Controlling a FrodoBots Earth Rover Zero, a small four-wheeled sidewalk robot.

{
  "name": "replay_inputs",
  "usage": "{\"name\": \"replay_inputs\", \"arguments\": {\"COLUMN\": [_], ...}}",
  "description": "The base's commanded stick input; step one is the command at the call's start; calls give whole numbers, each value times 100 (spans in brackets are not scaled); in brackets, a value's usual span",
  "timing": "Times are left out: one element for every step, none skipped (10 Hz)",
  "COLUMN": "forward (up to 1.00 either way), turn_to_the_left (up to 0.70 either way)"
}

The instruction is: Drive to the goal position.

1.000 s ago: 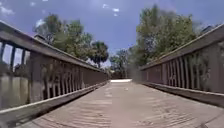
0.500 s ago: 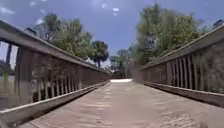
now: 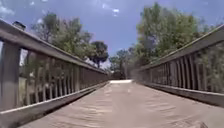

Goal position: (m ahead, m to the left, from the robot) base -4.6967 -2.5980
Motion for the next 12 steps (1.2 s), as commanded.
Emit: {"name": "replay_inputs", "arguments": {"forward": [45,45,45,45,45,45,45,45,45,45,45,45], "turn_to_the_left": [0,0,0,0,-24,-27,-27,-27,-27,-15,0,0]}}
